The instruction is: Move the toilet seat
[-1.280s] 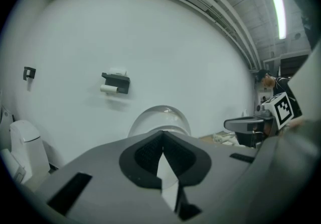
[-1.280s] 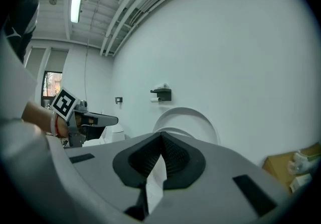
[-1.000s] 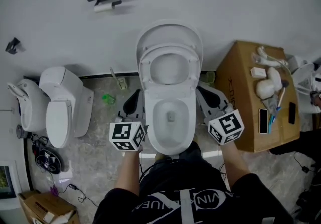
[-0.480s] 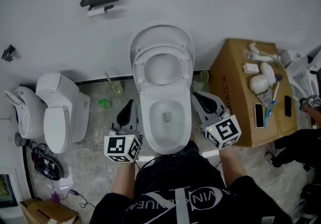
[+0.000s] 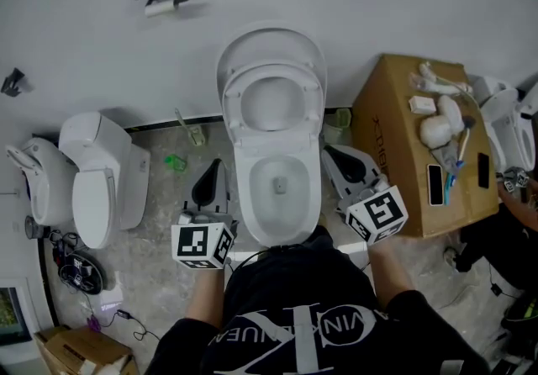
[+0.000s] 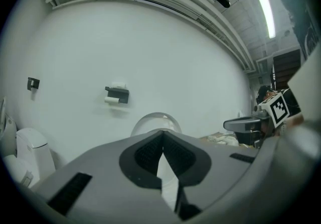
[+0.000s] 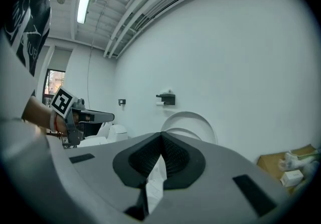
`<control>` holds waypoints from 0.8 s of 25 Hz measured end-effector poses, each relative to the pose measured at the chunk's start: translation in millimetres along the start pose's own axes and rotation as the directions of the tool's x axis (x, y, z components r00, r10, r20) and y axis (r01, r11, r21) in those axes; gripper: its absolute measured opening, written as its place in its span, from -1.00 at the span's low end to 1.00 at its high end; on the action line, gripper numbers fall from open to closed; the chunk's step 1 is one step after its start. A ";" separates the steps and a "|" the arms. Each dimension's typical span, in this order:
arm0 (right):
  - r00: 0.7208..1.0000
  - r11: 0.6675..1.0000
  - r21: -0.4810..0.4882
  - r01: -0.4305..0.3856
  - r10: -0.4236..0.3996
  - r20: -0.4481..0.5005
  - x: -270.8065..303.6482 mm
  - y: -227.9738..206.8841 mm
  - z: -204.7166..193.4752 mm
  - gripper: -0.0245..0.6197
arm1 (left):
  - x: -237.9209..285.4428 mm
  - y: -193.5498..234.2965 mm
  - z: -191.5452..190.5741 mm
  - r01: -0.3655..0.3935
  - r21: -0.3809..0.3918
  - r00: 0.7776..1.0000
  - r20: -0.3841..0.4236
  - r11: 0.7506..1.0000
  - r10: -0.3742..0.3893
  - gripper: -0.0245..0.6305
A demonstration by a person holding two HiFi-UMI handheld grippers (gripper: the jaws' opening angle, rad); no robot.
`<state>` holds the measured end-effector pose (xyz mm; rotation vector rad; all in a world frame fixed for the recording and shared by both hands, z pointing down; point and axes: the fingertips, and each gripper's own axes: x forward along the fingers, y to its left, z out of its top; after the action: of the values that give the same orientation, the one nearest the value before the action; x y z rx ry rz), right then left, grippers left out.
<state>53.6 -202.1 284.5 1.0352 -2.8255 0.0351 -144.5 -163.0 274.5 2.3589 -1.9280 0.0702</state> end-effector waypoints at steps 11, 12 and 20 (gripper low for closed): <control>1.000 1.000 0.017 -0.010 0.010 -0.010 1.3 -3.7 -5.1 -0.90 | -0.2 10.2 -7.2 -0.036 -0.029 0.999 -0.015 0.999 0.036 -0.92; 1.000 1.000 0.018 -0.011 0.012 -0.010 1.5 -4.4 -5.6 -0.90 | 0.5 10.1 -7.7 -0.037 -0.030 0.999 -0.016 0.999 0.037 -0.92; 1.000 0.999 0.030 -0.022 0.022 -0.015 2.4 -7.5 -9.4 -0.90 | 6.0 7.9 -10.7 -0.037 -0.039 0.999 -0.023 0.999 0.036 -0.92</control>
<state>57.7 -208.7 294.0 1.0052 -2.8311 0.0869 -150.8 -169.3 286.1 2.2883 -1.9441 0.0605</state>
